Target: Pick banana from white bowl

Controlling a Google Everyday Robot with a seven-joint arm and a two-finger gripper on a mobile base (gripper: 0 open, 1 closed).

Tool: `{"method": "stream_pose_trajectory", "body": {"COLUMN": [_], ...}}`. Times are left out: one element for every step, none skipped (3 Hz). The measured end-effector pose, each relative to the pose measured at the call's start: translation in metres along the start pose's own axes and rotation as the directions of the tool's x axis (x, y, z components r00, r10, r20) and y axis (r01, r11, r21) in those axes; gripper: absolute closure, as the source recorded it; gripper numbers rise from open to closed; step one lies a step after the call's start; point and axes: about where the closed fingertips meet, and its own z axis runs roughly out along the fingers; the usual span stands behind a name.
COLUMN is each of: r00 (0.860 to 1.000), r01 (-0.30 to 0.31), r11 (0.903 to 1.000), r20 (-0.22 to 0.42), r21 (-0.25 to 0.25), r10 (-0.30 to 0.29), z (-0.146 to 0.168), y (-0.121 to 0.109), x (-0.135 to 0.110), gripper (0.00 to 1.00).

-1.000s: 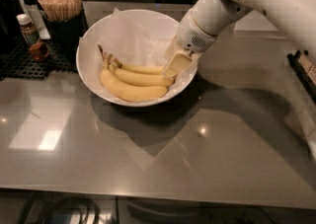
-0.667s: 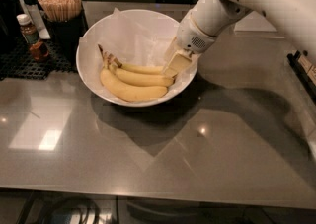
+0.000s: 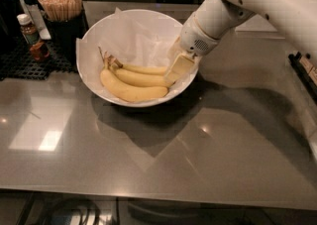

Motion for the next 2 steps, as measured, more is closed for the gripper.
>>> {"method": "stream_pose_trajectory", "body": {"r00": [1.000, 0.999], "r01": [0.000, -0.041], "r11": [1.0000, 0.9991], "r20": [0.000, -0.022], "r21": [0.000, -0.013], "r10": [0.000, 0.041], "z": [0.000, 0.004], "y": [0.000, -0.001], "x": [0.000, 0.014], "gripper": [0.44, 0.55]}}
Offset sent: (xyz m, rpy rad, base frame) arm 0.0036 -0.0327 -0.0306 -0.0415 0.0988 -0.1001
